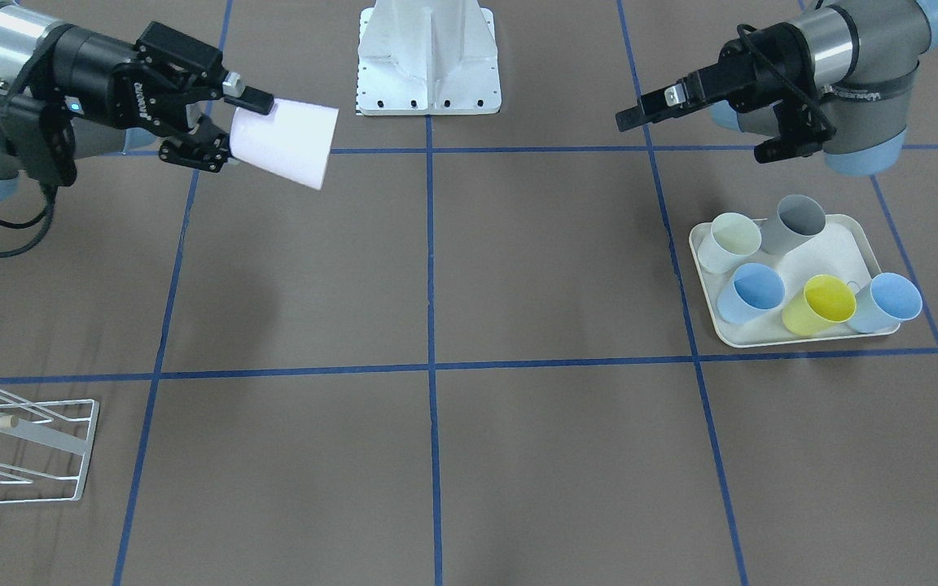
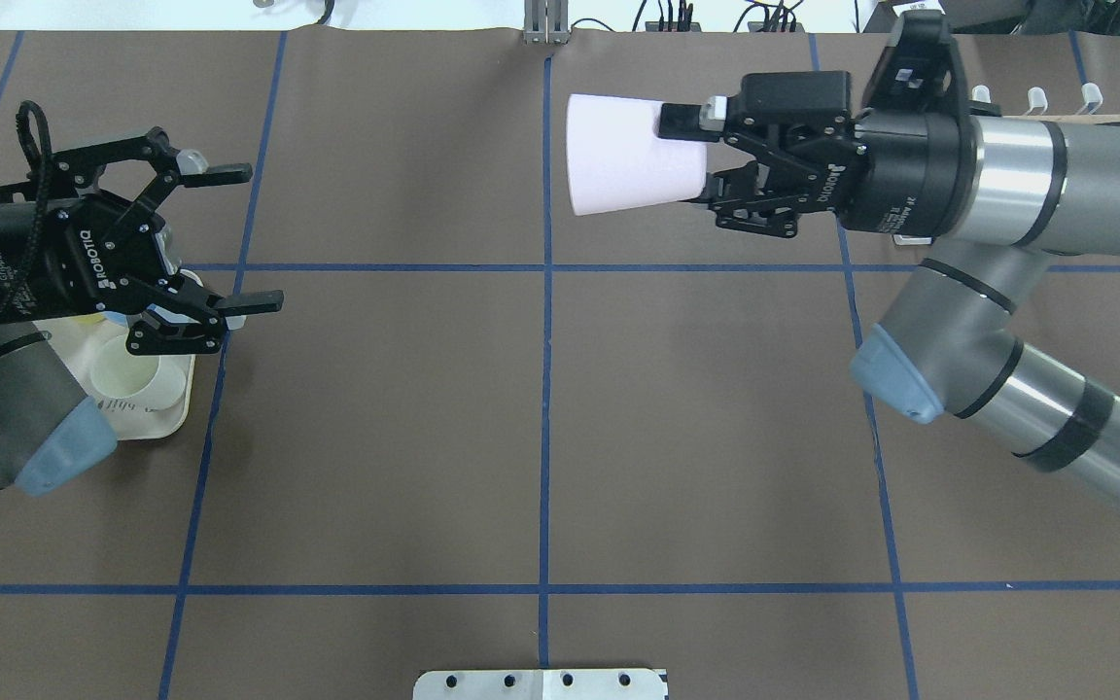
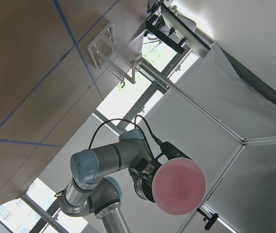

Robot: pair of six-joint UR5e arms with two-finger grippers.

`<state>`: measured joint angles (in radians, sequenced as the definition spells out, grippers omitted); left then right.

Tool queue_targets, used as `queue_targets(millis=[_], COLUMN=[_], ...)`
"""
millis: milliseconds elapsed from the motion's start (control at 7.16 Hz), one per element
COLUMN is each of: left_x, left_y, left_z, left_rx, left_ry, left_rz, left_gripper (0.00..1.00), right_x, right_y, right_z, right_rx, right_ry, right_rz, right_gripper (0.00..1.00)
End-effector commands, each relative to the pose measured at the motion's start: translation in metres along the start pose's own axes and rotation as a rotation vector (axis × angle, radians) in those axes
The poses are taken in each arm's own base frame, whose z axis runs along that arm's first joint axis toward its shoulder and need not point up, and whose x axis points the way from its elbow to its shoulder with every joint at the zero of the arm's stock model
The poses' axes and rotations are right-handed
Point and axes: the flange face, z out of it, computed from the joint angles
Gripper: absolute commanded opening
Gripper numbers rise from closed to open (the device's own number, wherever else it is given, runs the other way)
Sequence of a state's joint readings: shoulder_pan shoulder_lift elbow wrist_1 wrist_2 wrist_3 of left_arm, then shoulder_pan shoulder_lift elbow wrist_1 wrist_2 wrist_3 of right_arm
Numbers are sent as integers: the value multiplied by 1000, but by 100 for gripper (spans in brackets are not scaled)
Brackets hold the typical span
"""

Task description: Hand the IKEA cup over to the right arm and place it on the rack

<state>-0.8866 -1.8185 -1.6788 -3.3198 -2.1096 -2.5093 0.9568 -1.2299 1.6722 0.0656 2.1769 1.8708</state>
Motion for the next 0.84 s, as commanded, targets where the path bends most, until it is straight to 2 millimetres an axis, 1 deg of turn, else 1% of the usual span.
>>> queue_targets(millis=[0, 140, 279, 419, 559, 699], left_x=[21, 46, 57, 59, 61, 60], left_y=[-41, -61, -75, -86, -95, -103], left_z=[-21, -51, -65, -68, -73, -74], left_rx=[139, 198, 249, 282, 307, 327], left_ry=[-190, -257, -307, -362, -400, -446], left_rz=[147, 218, 283, 340, 375, 413], left_gripper=[100, 100, 100, 100, 100, 100], right_x=[14, 7, 31, 54, 69, 78], right_y=[-52, -75, -76, -81, -91, -99], right_z=[-74, -103, -142, -171, -184, -191], right_rx=[-8, 19, 51, 71, 60, 33], right_ry=[258, 327, 384, 473, 564, 636], right_rz=[-140, -164, -199, -239, -285, -327], right_gripper=[12, 13, 13, 13, 13, 14])
